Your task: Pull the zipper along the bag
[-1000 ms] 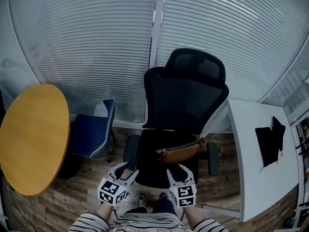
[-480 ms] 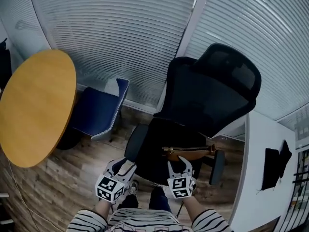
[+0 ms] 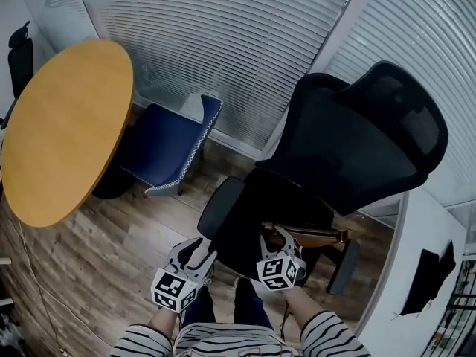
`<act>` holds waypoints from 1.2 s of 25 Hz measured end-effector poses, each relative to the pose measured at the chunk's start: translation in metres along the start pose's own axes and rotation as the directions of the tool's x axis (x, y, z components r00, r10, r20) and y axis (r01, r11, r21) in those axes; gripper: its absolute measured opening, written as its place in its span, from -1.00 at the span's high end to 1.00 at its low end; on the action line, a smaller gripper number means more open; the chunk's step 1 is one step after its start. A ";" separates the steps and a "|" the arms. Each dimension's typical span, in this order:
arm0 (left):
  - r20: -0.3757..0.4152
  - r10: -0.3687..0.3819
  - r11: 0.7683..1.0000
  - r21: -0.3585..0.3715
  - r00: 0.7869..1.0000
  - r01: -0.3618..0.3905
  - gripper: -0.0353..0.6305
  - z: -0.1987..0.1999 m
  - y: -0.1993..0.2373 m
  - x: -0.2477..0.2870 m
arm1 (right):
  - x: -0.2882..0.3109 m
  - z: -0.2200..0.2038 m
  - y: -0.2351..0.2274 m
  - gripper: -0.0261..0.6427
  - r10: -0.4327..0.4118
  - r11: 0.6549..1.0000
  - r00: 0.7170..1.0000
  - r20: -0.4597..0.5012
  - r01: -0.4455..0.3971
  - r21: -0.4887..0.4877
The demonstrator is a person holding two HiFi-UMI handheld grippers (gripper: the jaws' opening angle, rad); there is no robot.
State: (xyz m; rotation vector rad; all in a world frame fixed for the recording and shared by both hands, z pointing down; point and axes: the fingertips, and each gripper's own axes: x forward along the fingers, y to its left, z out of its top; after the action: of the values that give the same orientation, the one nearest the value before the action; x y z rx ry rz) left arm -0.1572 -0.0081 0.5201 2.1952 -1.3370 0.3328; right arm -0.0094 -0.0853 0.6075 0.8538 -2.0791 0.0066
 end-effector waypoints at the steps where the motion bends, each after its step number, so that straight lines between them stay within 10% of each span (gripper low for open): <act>1: 0.003 0.008 1.000 -0.009 1.000 -0.008 0.40 -0.003 0.001 0.000 | 0.006 -0.002 0.000 0.44 0.007 1.000 1.000 -0.007 -0.007 -0.025; 15: 0.003 0.090 0.993 -0.076 0.996 -0.089 0.40 -0.041 0.031 -0.004 | 0.062 -0.014 0.015 0.44 0.050 0.958 0.985 -0.167 -0.094 -0.270; 30: -0.013 0.099 0.989 -0.106 0.995 -0.100 0.40 -0.053 0.032 -0.007 | 0.060 -0.009 0.009 0.64 0.049 0.985 0.987 -0.156 -0.074 -0.159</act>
State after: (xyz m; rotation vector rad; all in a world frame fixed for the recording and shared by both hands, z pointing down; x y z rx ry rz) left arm -0.1852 0.0156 0.5704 2.0429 -1.4301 0.2991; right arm -0.0316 -0.1096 0.6595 0.6680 -1.9326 -0.0642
